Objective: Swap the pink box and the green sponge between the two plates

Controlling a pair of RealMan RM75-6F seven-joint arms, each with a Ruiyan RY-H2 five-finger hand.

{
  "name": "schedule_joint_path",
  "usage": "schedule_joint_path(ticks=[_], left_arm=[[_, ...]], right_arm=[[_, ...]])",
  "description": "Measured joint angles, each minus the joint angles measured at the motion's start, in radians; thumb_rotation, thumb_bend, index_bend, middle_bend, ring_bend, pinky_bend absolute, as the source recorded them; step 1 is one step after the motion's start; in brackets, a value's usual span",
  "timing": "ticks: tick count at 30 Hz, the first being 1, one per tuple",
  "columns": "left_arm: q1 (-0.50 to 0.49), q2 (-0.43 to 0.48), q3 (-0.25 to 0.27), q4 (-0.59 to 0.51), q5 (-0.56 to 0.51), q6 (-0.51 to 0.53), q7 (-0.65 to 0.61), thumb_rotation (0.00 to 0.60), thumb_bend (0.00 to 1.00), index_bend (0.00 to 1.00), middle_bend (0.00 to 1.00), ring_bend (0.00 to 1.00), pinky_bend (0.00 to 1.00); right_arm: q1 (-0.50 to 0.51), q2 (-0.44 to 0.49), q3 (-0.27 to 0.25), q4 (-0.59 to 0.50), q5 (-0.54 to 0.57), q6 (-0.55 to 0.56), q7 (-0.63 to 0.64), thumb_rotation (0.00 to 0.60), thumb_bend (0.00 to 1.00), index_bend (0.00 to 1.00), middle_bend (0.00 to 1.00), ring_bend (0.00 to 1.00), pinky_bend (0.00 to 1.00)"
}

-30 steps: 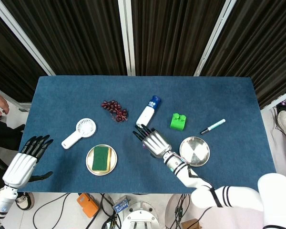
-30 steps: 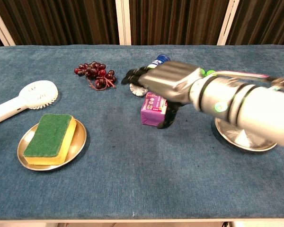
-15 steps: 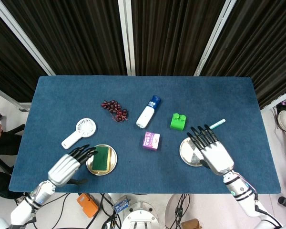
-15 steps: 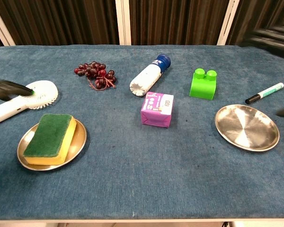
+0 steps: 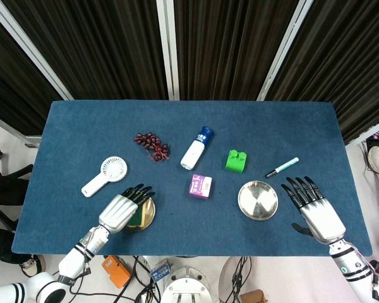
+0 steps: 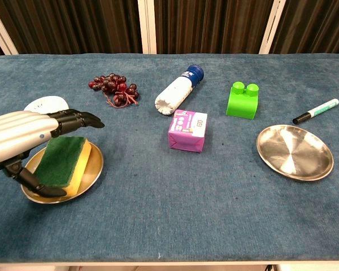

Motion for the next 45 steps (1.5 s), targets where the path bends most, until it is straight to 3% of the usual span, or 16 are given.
schedule_joint_path(ticks=[4, 8, 13, 18, 26, 34, 40, 45], left_arm=[[-0.008, -0.003, -0.011, -0.002, -0.061, -0.021, 0.046, 0.6, 0.07, 0.1, 0.04, 0.01, 0.19], [-0.012, -0.001, -0.014, -0.011, -0.111, -0.029, 0.103, 0.6, 0.07, 0.1, 0.09, 0.08, 0.25], [-0.012, 0.001, -0.011, -0.026, -0.129, -0.006, 0.12, 0.6, 0.1, 0.26, 0.3, 0.34, 0.49], [-0.011, -0.005, -0.007, -0.021, -0.129, 0.015, 0.11, 0.6, 0.12, 0.36, 0.41, 0.45, 0.59], [-0.015, -0.015, -0.011, -0.017, -0.063, 0.089, 0.084, 0.6, 0.13, 0.36, 0.42, 0.45, 0.59], [-0.07, -0.059, -0.038, -0.129, -0.027, 0.081, 0.127, 0.6, 0.11, 0.36, 0.42, 0.45, 0.59], [-0.139, -0.204, -0.067, -0.119, -0.028, 0.027, 0.145, 0.6, 0.1, 0.36, 0.41, 0.43, 0.59], [-0.202, -0.364, -0.107, 0.004, -0.038, -0.003, 0.113, 0.6, 0.09, 0.36, 0.39, 0.39, 0.58]], right_arm=[[-0.009, 0.005, 0.001, -0.002, -0.013, -0.009, 0.009, 0.6, 0.25, 0.0, 0.0, 0.0, 0.0], [-0.019, 0.012, 0.006, -0.001, -0.026, -0.013, 0.024, 0.6, 0.25, 0.0, 0.0, 0.0, 0.0], [-0.03, 0.013, 0.017, 0.0, -0.035, -0.015, 0.027, 0.6, 0.25, 0.0, 0.0, 0.0, 0.0], [-0.035, 0.017, 0.023, -0.006, -0.038, -0.03, 0.024, 0.6, 0.25, 0.0, 0.0, 0.0, 0.0], [-0.044, 0.019, 0.036, -0.01, -0.037, -0.051, 0.025, 0.6, 0.25, 0.0, 0.0, 0.0, 0.0], [-0.04, 0.018, 0.054, -0.012, -0.033, -0.077, 0.031, 0.6, 0.25, 0.0, 0.0, 0.0, 0.0], [-0.022, 0.016, 0.075, -0.013, 0.0, -0.129, 0.048, 0.6, 0.25, 0.0, 0.0, 0.0, 0.0], [-0.018, 0.023, 0.083, -0.011, 0.006, -0.141, 0.063, 0.6, 0.25, 0.0, 0.0, 0.0, 0.0]])
